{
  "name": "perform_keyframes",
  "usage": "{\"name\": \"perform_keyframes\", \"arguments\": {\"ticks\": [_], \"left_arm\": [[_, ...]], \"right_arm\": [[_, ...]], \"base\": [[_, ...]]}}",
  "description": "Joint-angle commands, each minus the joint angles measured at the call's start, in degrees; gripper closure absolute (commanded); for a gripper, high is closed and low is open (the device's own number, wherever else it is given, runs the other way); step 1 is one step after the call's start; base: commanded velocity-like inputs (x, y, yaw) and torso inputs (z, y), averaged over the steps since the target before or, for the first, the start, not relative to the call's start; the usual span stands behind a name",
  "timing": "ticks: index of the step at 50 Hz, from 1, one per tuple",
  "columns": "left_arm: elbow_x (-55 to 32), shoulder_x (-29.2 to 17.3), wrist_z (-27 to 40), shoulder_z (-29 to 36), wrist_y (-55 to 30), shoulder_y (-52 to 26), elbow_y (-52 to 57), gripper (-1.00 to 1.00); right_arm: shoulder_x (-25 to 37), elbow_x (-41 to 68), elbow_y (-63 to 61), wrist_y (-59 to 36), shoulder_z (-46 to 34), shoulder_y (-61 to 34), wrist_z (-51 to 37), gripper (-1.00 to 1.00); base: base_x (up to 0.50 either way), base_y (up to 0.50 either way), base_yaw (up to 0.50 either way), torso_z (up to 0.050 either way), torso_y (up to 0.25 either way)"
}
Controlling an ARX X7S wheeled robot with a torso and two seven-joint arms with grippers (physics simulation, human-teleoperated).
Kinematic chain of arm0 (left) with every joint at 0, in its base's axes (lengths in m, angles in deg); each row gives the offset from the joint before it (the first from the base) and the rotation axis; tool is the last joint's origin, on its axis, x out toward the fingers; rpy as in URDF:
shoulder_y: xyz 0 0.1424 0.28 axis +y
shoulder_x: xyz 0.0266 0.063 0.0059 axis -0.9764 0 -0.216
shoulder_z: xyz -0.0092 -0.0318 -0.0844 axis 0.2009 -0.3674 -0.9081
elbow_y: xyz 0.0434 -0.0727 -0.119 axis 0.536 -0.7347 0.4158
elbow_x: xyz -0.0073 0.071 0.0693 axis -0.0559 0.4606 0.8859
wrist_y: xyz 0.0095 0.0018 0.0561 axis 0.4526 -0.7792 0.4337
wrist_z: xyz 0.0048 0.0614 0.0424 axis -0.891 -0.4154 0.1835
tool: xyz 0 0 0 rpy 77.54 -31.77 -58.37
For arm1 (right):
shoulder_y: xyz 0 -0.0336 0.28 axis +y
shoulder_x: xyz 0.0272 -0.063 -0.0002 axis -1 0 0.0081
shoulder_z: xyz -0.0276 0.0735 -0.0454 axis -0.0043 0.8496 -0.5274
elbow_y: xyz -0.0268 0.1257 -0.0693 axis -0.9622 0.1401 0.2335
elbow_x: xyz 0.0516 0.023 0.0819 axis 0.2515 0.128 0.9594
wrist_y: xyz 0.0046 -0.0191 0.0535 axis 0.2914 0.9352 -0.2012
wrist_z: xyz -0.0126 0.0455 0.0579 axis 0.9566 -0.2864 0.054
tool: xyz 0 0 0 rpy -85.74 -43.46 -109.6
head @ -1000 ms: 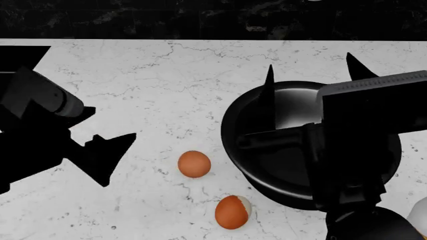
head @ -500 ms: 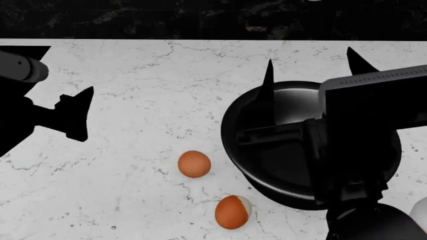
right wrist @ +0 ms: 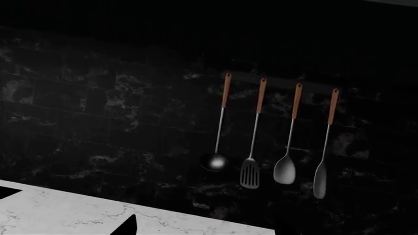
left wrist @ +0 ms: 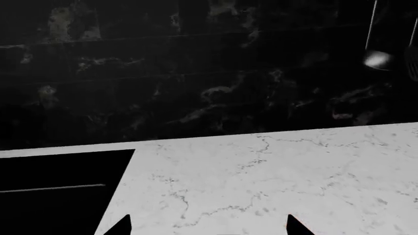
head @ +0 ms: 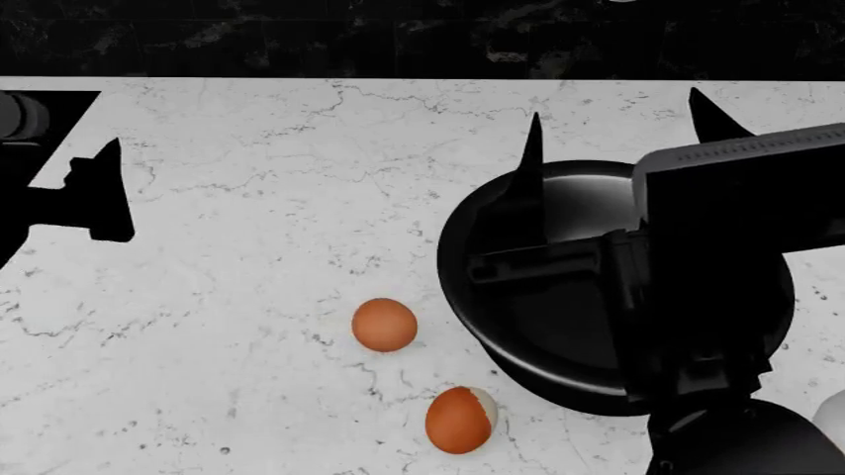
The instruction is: Place the eggs and milk next to the bowl.
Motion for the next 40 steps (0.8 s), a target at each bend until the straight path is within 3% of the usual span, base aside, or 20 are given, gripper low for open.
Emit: {"name": "perform_keyframes", "arguments": {"ticks": [1,27,33,40], "left_arm": [[1.83,2.91,1.79,-1.72,1.46,0.21,-3.41,-1.00],[2.98,1.74,2.64,-1.36,1.21,0.87,-3.19,-1.00],[2.96,2.15,1.63,-1.05,1.32,1.42,-3.30,-1.00],[3.19,2.35,0.85,-0.92,1.97,2.15,-3.49,-1.00]], "right_arm": [[-0.85,-0.17,-0.14,-0.17,1.78,-0.21,1.37,-1.00],[-1.62,1.31,0.36,-0.66,1.63,-0.77,1.27,-1.00],[-0.25,6.05,-3.48,-6.61,4.62,-2.15,-2.10,-1.00],[1.94,18.66,-8.43,-17.55,10.95,-5.14,-8.31,-1.00]], "base": [[0.00,0.00,0.00,0.000,0.000],[0.00,0.00,0.00,0.000,0.000],[0.00,0.00,0.00,0.000,0.000],[0.00,0.00,0.00,0.000,0.000]]}}
